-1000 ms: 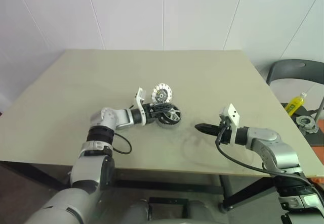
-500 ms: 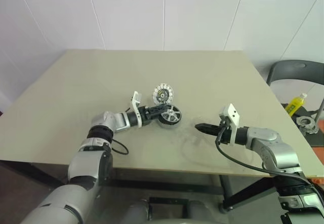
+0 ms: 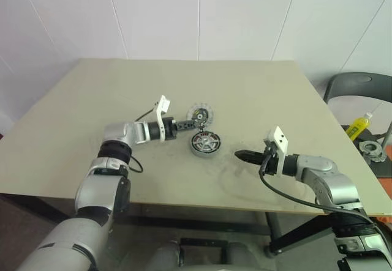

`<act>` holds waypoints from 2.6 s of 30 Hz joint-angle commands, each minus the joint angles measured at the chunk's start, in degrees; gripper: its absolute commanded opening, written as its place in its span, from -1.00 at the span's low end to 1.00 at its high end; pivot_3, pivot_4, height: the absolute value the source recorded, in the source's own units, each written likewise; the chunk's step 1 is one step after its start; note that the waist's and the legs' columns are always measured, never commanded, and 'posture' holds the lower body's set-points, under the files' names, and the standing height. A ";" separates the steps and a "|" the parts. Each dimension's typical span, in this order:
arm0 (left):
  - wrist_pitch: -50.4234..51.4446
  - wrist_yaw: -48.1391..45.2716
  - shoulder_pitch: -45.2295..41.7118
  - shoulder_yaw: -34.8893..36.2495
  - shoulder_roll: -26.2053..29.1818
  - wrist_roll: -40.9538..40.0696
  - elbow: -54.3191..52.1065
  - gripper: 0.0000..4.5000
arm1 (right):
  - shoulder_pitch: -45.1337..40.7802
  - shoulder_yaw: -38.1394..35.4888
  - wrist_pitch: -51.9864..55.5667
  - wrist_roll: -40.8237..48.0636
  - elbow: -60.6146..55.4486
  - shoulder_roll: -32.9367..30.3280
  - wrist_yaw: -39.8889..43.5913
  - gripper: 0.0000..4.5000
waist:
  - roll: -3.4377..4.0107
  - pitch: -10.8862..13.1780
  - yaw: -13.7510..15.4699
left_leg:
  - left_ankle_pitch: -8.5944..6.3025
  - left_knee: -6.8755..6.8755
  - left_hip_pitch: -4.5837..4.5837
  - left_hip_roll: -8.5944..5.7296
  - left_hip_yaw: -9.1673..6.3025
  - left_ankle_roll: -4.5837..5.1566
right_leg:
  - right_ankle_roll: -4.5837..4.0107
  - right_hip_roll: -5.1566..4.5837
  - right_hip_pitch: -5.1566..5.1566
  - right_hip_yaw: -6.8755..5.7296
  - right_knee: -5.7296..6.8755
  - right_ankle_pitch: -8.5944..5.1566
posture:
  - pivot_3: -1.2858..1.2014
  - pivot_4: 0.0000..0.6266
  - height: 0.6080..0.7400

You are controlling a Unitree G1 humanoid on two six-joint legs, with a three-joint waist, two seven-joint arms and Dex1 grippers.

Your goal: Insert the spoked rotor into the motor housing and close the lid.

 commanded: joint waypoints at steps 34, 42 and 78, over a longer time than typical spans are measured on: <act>-45.85 6.85 13.98 -9.18 -8.96 14.47 -4.17 -0.99 | -3.64 0.18 1.06 -0.30 -0.18 0.47 1.51 -1.00 | 0.02 -0.01 0.47 | 0.01 0.09 0.02 -0.01 0.02 0.02 | 0.00 0.01 0.05 0.02 0.04 0.01 | 0.03 -1.00 1.00; -48.09 4.60 10.78 -8.43 -10.96 13.84 0.50 -0.99 | -3.03 0.04 1.32 -0.36 -0.78 0.74 1.21 -1.00 | 0.02 -0.01 0.29 | 0.03 0.09 0.03 -0.01 0.03 0.06 | 0.03 0.01 0.06 0.01 0.03 0.02 | 0.03 -1.00 1.00; -43.40 -5.69 26.58 -4.03 -2.69 3.68 -25.65 -0.99 | -19.86 11.51 -4.42 -7.26 7.63 7.41 6.48 -1.00 | -0.79 -0.97 0.03 | 0.20 -0.74 -0.08 1.86 2.84 0.18 | -0.58 1.31 2.10 1.18 4.07 -6.36 | 0.03 -1.00 1.00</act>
